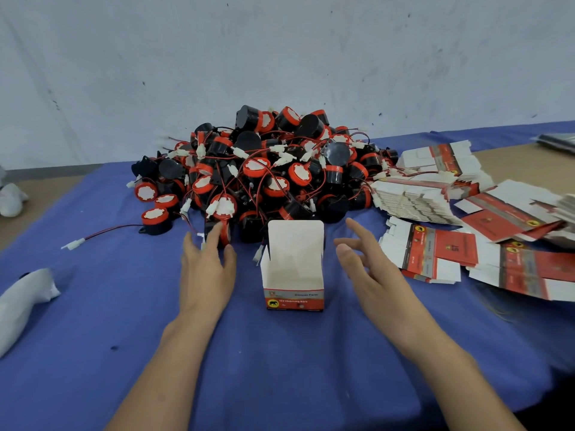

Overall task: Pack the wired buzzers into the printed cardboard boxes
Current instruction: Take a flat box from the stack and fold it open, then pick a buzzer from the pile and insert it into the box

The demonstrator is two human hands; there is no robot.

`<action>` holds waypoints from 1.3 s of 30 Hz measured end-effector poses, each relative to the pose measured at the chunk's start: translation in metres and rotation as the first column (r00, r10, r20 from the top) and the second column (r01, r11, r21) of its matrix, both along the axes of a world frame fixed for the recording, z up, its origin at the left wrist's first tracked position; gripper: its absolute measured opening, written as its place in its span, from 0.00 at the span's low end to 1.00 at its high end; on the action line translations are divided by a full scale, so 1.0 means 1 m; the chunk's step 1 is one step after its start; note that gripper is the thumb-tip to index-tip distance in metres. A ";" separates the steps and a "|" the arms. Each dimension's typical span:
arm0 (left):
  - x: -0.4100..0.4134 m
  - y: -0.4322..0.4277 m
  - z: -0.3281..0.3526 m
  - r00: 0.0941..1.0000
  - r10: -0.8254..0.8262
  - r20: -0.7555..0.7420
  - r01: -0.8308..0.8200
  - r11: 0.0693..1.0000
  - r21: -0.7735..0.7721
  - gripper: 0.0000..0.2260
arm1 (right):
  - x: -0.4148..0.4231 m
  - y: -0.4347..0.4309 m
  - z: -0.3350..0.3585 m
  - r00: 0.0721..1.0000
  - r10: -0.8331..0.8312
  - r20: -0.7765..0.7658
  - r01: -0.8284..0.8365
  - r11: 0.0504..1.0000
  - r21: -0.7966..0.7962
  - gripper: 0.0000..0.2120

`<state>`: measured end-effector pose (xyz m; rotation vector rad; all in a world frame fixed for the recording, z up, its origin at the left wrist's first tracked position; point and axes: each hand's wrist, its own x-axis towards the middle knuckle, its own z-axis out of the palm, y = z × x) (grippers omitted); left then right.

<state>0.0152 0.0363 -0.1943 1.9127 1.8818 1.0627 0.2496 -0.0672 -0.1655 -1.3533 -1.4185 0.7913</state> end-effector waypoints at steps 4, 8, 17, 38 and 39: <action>0.000 0.010 -0.003 0.975 -0.003 -0.224 -0.008 0.999 -0.050 0.21 | -0.001 0.002 -0.001 1.000 -0.010 0.024 0.010 1.000 0.014 0.36; 0.000 0.011 -0.004 0.971 0.010 -0.241 -0.006 1.000 0.017 0.20 | -0.003 0.005 -0.005 0.999 -0.018 0.043 0.018 1.000 0.011 0.34; -0.013 -0.022 0.027 0.857 0.021 0.514 -0.157 0.962 0.223 0.04 | -0.009 0.018 -0.015 0.988 -0.110 0.106 0.112 0.994 -0.012 0.20; -0.003 -0.089 0.064 0.967 -0.222 0.126 -0.002 0.489 0.872 0.11 | -0.037 -0.008 0.022 0.989 -0.147 -0.001 0.131 0.880 0.457 0.14; -0.002 -0.090 0.066 0.949 -0.264 0.174 -0.032 0.467 0.884 0.14 | -0.038 -0.009 0.024 0.990 -0.141 -0.013 0.131 0.875 0.466 0.13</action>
